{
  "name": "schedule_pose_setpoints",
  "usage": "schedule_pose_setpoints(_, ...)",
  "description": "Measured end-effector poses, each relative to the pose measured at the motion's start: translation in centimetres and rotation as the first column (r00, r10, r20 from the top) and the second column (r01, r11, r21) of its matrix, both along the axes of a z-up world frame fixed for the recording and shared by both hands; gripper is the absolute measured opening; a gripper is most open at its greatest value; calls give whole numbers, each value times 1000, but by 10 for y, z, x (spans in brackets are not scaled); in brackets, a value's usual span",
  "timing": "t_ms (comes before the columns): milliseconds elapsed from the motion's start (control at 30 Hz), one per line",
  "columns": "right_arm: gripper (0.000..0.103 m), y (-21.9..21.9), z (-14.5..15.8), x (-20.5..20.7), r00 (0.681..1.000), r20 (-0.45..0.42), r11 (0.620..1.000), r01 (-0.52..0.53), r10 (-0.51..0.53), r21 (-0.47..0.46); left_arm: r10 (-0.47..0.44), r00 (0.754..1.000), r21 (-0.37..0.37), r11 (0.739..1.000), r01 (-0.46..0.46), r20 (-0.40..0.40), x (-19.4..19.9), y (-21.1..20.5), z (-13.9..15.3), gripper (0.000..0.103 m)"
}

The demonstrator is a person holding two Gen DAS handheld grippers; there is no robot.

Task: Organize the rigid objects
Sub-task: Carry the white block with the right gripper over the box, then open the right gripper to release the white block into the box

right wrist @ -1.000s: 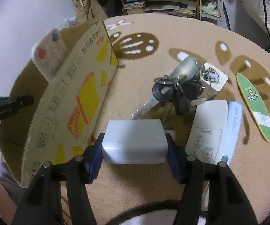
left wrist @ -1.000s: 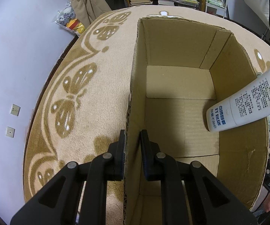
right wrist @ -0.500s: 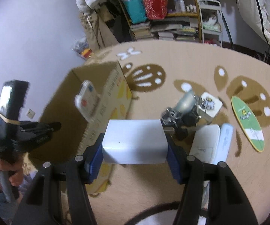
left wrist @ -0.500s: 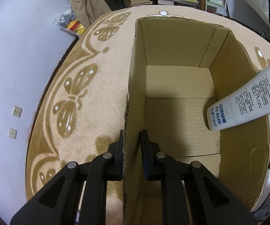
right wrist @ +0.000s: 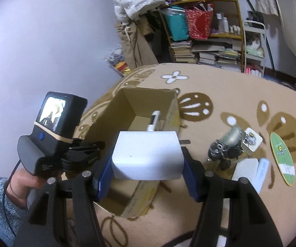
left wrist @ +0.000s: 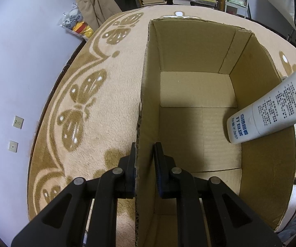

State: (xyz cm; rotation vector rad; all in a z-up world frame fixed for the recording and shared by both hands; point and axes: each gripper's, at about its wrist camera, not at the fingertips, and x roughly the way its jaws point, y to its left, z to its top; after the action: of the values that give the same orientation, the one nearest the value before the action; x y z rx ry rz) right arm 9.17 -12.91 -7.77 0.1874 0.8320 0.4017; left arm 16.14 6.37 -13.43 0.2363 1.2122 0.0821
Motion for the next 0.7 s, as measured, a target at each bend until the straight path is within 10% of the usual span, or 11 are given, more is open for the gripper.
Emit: schedule_pose_setpoints(700, 66, 46, -17, 26, 997, 23, 992, -71, 74, -102, 6, 1000, -24, 1000, -6, -4, 0, 4, 0, 14)
